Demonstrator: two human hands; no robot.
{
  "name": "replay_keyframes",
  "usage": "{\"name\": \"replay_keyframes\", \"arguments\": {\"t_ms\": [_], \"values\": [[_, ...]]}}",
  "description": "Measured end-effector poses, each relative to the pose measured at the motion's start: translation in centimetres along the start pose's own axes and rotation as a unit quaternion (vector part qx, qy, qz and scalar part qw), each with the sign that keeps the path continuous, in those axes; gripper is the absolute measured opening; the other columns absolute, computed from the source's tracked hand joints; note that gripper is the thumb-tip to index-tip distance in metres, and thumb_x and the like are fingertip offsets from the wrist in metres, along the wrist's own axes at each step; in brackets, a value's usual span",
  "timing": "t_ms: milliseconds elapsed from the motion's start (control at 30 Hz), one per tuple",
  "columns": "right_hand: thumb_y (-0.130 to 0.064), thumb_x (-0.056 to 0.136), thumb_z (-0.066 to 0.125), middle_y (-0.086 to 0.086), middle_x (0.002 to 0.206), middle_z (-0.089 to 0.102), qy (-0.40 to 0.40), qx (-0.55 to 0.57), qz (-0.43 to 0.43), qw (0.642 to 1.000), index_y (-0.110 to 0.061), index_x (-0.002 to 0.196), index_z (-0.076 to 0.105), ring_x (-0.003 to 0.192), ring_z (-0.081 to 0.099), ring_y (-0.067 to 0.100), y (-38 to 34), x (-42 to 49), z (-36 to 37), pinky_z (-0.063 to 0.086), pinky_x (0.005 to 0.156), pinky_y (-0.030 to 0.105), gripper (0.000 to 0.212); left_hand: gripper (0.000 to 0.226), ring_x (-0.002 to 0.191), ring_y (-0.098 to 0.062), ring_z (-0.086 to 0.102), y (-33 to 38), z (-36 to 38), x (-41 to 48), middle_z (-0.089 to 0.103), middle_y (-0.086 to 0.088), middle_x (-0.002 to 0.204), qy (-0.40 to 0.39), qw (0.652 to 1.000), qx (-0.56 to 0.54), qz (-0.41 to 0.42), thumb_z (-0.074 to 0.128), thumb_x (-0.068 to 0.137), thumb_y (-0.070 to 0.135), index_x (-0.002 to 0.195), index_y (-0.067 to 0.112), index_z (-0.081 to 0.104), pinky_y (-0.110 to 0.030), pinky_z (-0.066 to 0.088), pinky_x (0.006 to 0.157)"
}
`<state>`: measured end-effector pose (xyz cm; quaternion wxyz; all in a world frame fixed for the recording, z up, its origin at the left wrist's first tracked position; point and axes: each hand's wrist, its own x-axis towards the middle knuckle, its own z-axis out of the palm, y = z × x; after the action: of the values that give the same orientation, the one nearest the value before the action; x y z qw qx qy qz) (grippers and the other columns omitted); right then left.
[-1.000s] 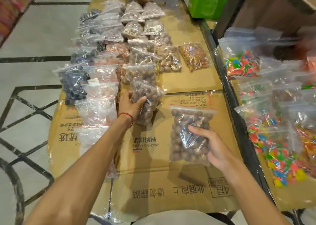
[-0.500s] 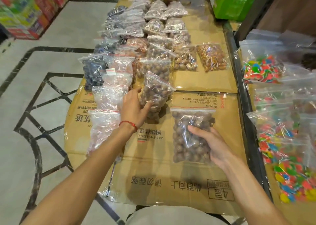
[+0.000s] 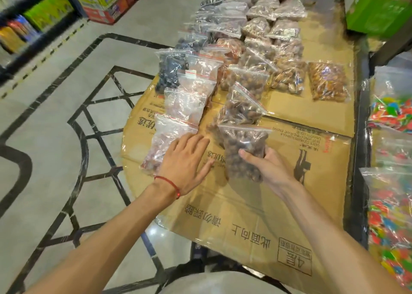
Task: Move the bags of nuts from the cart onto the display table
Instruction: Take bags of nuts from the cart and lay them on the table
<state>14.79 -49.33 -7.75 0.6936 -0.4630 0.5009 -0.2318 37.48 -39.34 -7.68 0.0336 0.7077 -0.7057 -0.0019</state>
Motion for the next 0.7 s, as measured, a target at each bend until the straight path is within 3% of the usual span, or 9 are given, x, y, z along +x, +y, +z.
{"name": "replay_keyframes", "arguments": {"t_ms": [133, 267, 400, 567, 700], "values": [[-0.023, 0.090, 0.082, 0.010, 0.118, 0.080, -0.007, -0.012, -0.007, 1.000, -0.009, 0.128, 0.067, 0.110, 0.077, 0.027, -0.1, 3.2, 1.0, 0.059, 0.100, 0.045, 0.043, 0.062, 0.137, -0.030, 0.045, -0.7, 0.1, -1.0, 0.055, -0.006, 0.144, -0.008, 1.000, -0.007, -0.020, 0.034, 0.103, 0.058, 0.145, 0.017, 0.050, -0.048, 0.042, 0.112], [-0.025, 0.088, 0.085, 0.002, 0.118, 0.080, 0.019, -0.020, -0.015, 1.000, -0.013, 0.131, 0.064, 0.107, 0.077, 0.017, -0.4, 5.2, 1.7, 0.059, 0.097, 0.036, 0.050, 0.061, 0.135, -0.028, 0.045, -1.3, 0.1, -1.1, 0.054, -0.005, 0.142, -0.019, 0.999, -0.010, -0.024, 0.034, 0.104, 0.059, 0.148, 0.018, 0.047, -0.046, 0.045, 0.109], [-0.024, 0.089, 0.085, -0.003, 0.112, 0.081, 0.065, -0.036, -0.023, 0.997, -0.021, 0.126, 0.070, 0.104, 0.078, 0.015, 0.1, 6.2, 1.9, 0.060, 0.095, 0.038, 0.041, 0.059, 0.132, -0.026, 0.045, -1.6, 0.1, -0.9, 0.055, -0.003, 0.140, -0.014, 0.999, -0.020, -0.030, 0.035, 0.104, 0.058, 0.146, 0.019, 0.048, -0.045, 0.048, 0.104], [-0.029, 0.090, 0.084, -0.001, 0.117, 0.079, 0.083, -0.041, -0.014, 0.996, -0.017, 0.128, 0.066, 0.105, 0.076, 0.015, 0.4, 5.8, 1.6, 0.060, 0.097, 0.036, 0.043, 0.055, 0.131, -0.027, 0.047, -1.6, 0.3, -0.6, 0.056, -0.004, 0.138, -0.022, 0.999, -0.031, -0.017, 0.040, 0.103, 0.055, 0.143, 0.019, 0.050, -0.045, 0.049, 0.103], [-0.066, 0.071, 0.085, -0.003, 0.138, 0.069, 0.098, -0.132, -0.001, 0.986, -0.024, 0.145, 0.056, 0.122, 0.069, 0.017, 1.2, 4.8, 1.3, 0.053, 0.111, 0.048, 0.090, 0.051, 0.126, -0.025, 0.049, -1.5, 0.2, -0.3, 0.055, -0.002, 0.135, -0.021, 0.999, -0.043, -0.001, 0.040, 0.103, 0.054, 0.140, 0.020, 0.051, -0.043, 0.052, 0.096]]}}
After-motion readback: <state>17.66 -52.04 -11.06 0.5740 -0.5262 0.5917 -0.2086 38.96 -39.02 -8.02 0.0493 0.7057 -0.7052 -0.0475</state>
